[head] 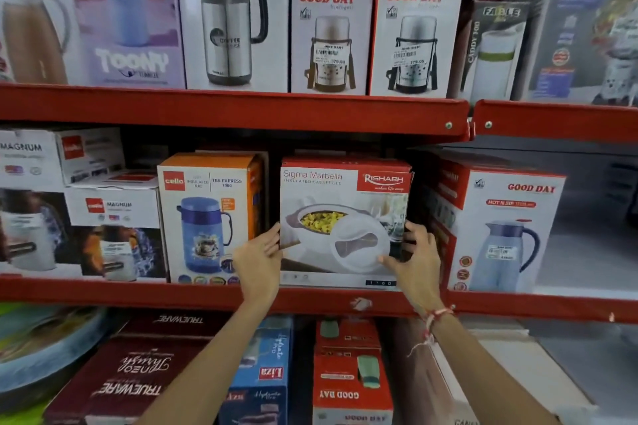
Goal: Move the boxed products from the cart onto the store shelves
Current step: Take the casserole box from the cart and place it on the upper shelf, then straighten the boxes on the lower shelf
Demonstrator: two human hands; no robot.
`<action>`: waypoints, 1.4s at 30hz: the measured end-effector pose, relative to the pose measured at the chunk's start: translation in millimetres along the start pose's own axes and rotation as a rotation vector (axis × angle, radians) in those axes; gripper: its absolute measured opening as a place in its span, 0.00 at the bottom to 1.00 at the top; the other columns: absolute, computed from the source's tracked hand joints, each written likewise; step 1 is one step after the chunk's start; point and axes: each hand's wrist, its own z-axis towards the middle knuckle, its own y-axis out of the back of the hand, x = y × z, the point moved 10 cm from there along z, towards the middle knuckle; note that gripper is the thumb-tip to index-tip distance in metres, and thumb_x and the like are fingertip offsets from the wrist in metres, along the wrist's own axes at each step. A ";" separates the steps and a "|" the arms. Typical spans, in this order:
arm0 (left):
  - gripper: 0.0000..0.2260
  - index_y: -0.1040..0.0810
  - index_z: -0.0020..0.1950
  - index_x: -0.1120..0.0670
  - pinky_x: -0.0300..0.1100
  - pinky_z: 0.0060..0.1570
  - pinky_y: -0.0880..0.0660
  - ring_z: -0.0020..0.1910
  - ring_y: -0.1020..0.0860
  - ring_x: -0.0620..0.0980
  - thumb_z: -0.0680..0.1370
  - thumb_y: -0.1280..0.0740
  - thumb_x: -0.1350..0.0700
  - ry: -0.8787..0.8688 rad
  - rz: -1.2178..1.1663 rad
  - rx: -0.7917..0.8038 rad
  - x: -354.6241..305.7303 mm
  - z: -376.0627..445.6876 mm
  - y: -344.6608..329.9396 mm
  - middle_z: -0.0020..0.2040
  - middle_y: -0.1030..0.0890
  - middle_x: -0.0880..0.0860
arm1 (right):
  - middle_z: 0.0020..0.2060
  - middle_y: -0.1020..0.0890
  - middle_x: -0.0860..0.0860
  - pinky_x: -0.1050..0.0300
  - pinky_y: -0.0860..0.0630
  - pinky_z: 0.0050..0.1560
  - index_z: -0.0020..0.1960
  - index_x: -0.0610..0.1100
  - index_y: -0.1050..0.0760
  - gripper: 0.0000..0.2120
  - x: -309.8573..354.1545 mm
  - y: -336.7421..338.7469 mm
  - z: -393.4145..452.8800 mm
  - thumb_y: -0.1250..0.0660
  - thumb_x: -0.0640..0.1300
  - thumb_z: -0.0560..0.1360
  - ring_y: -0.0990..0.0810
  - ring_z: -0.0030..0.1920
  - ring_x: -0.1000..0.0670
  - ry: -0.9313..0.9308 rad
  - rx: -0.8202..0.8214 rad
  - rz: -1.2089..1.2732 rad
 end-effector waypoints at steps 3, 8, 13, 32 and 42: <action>0.17 0.22 0.60 0.56 0.48 0.58 0.23 0.54 0.20 0.50 0.73 0.33 0.69 -0.006 0.016 0.013 9.2 -2.4 -1.8 0.54 0.17 0.53 | 0.61 0.28 0.44 0.36 0.25 0.60 0.67 0.50 0.35 0.35 -6.9 -4.3 -4.1 0.22 0.38 0.65 0.25 0.60 0.42 -0.006 0.039 -0.008; 0.14 0.22 0.60 0.59 0.34 0.53 0.25 0.50 0.20 0.45 0.74 0.32 0.63 -0.093 0.130 -0.051 6.1 -20.9 9.3 0.53 0.17 0.56 | 0.67 0.36 0.40 0.48 0.33 0.67 0.71 0.46 0.39 0.34 11.1 3.1 -23.6 0.28 0.36 0.70 0.34 0.66 0.42 0.031 -0.109 -0.053; 0.10 0.19 0.55 0.56 0.47 0.49 0.21 0.44 0.18 0.54 0.76 0.35 0.61 -0.121 0.226 -0.139 32.5 -60.6 43.9 0.45 0.15 0.58 | 0.57 0.29 0.47 0.51 0.25 0.61 0.59 0.46 0.30 0.15 53.8 -27.3 -95.8 0.35 0.37 0.74 0.27 0.57 0.48 0.278 -0.102 -0.005; 0.45 0.20 0.57 0.48 0.57 0.66 0.31 0.59 0.23 0.56 0.64 0.62 0.22 0.580 0.073 0.211 171.3 -164.2 82.8 0.55 0.18 0.57 | 0.56 0.21 0.51 0.74 0.27 0.43 0.70 0.50 0.41 0.31 -21.4 -178.9 -253.5 0.31 0.36 0.73 0.23 0.55 0.55 -0.325 0.912 0.107; 0.23 0.24 0.57 0.53 0.42 0.31 0.22 0.31 0.22 0.46 0.78 0.52 0.41 0.224 0.078 0.006 98.7 -167.9 88.2 0.34 0.21 0.50 | 0.75 0.37 0.48 0.50 0.37 0.72 0.76 0.45 0.47 0.35 -37.1 -135.6 -228.0 0.33 0.45 0.76 0.38 0.74 0.47 -0.368 0.660 0.033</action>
